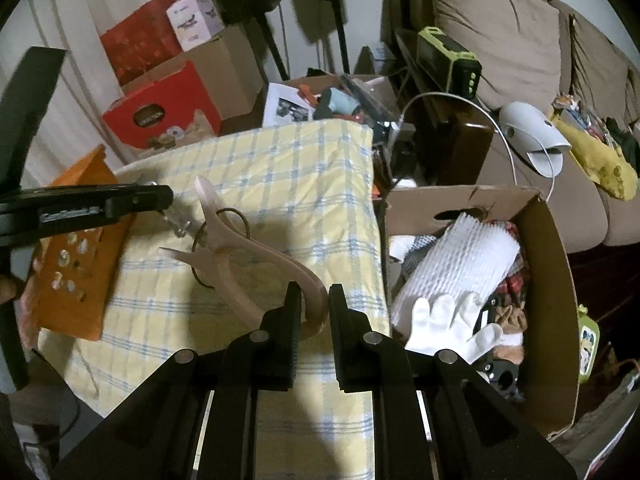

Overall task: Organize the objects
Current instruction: 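Carry the silver clip with the left gripper over the basket while the right carries the pink clip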

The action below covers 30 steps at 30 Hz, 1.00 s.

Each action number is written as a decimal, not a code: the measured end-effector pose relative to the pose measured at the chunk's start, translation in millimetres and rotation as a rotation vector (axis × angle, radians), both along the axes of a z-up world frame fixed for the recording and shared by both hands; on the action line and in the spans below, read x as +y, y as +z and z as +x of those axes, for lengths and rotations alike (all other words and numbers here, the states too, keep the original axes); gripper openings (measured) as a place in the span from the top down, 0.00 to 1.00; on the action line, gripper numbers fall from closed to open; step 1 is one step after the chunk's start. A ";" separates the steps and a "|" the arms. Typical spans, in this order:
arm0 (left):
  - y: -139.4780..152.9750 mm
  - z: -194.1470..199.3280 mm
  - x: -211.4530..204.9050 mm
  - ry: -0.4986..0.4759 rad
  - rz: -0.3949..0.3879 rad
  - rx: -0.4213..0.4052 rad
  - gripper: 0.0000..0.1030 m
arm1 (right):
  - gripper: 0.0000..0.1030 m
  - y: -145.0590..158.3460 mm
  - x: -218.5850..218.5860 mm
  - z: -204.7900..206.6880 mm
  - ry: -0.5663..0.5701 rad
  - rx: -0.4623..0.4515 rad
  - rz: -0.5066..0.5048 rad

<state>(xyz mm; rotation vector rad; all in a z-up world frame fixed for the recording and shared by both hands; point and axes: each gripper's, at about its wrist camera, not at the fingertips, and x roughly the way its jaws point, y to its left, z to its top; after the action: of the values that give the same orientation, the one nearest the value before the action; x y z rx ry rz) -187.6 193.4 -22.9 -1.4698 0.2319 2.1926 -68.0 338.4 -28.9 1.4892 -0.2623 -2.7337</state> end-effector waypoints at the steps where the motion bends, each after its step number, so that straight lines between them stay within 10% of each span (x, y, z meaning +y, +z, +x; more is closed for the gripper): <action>1: 4.2 1.0 -1.6 -0.001 0.005 0.003 0.72 | 0.88 2.6 -2.2 0.2 0.003 0.003 0.004; 30: 113.8 42.8 -193.7 0.148 0.112 0.144 0.72 | 0.88 71.9 -140.0 -32.5 0.216 0.075 -0.020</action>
<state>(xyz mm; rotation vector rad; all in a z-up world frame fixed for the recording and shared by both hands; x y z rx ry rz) -144.9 -0.3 90.9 -1.3081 0.0481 2.3911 -100.5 198.4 43.0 1.3217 -0.1186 -2.6003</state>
